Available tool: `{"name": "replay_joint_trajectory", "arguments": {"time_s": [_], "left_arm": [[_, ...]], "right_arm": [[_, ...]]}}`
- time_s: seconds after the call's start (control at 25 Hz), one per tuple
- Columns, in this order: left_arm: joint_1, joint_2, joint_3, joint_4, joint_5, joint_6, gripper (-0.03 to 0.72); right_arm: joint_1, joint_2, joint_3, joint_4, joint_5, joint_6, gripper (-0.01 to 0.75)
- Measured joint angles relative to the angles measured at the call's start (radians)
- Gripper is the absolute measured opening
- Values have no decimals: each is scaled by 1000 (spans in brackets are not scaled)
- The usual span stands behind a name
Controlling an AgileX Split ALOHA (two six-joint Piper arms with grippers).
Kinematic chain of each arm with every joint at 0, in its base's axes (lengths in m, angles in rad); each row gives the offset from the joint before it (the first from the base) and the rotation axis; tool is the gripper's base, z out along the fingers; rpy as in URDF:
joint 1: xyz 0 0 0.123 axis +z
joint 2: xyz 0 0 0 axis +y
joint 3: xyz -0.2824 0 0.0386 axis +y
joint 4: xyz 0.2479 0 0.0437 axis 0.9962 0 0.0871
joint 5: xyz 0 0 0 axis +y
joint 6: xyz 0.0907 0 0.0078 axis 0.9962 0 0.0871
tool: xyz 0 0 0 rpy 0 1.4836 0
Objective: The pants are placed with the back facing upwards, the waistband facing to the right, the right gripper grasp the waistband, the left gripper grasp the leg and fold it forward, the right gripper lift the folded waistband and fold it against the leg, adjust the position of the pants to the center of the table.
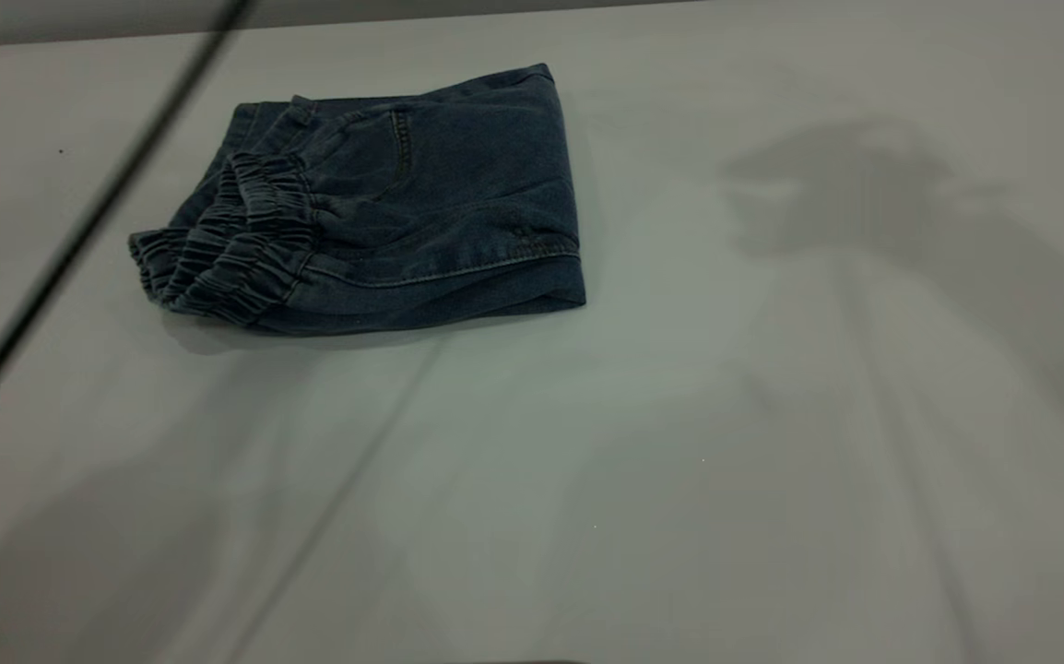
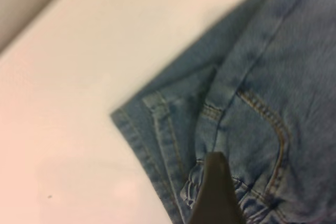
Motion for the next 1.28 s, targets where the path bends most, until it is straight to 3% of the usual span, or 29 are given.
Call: {"name": "replay_joint_trajectory", "arguments": {"time_s": [0.24,0.44,0.92,1.28], "left_arm": [[0,-220,77,2,0,-63,506],[0,-452,287,2,0,-91,506],[0,-1216,892,-46,0,-114,506],[0,-1764,1238,-50,0,-123,506]], "right_arm": [[0,-150,0,-26,24,86,573],[0,-323,53,4,27,125,573],[0,-951,629,27,35,132,573],[0,-1276,999,1,39,132,573]]}}
